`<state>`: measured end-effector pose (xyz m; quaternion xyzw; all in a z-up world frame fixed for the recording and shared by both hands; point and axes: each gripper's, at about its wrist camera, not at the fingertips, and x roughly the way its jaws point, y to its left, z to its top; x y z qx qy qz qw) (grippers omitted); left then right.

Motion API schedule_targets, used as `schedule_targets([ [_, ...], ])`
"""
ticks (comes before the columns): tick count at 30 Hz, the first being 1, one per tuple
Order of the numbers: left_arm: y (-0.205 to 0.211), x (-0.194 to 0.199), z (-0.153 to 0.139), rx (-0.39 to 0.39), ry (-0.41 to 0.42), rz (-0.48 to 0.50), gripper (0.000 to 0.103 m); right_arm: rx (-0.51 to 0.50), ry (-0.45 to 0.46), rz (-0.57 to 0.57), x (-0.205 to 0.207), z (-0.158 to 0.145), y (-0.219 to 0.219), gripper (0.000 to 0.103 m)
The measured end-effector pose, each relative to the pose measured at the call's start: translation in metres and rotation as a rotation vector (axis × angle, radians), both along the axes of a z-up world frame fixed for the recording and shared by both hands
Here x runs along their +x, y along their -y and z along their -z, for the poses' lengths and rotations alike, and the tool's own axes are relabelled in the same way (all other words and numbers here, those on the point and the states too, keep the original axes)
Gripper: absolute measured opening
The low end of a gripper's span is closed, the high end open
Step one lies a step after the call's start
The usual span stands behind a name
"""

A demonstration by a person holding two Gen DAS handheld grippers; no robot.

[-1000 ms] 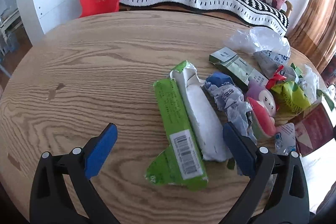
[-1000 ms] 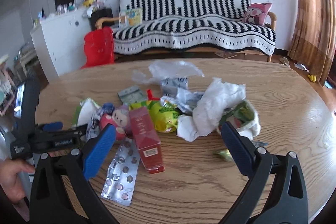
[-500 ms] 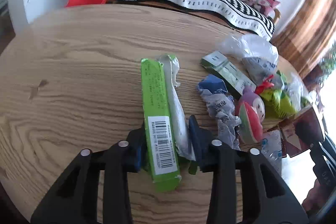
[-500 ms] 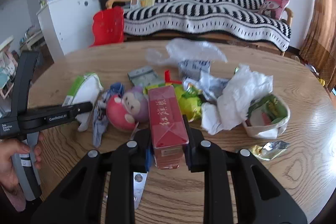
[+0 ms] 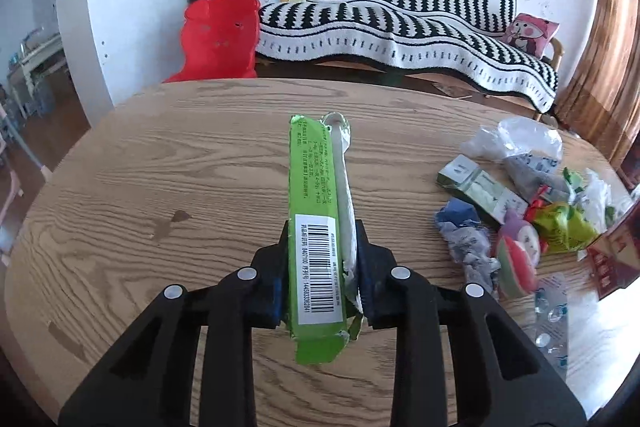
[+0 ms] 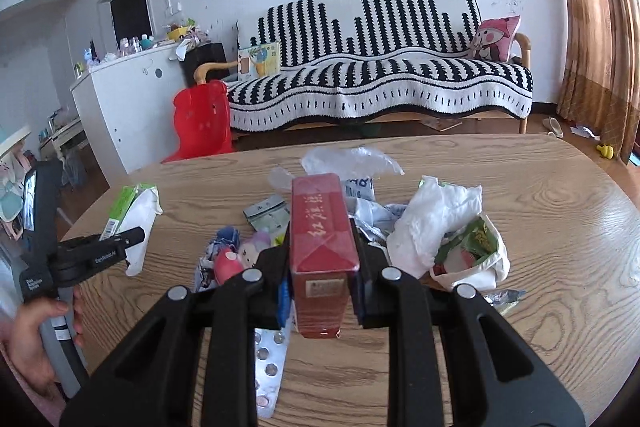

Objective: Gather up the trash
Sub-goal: 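Carry both items to the black bin and open both grippers over it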

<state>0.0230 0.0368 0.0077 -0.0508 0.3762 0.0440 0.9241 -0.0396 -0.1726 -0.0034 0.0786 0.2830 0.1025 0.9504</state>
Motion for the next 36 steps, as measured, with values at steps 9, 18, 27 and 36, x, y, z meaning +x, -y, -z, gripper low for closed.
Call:
schedule_targets([
  [9, 0.057, -0.029, -0.035, -0.108, 0.039, 0.169, 0.027, 0.079, 0.065, 0.080, -0.030, -0.025, 0.044, 0.023],
  [18, 0.258, -0.125, -0.087, -0.207, -0.025, 0.700, 0.028, 0.167, 0.065, 0.353, -0.180, -0.068, 0.228, 0.023],
  [27, 0.420, -0.213, 0.048, -0.088, -0.366, 0.979, 0.028, 0.318, -0.231, 0.612, -0.287, 0.071, 0.337, 0.023],
  [36, 0.421, -0.216, 0.113, 0.018, -0.483, 1.024, 0.027, 0.382, -0.402, 0.662, -0.314, 0.153, 0.356, 0.023],
])
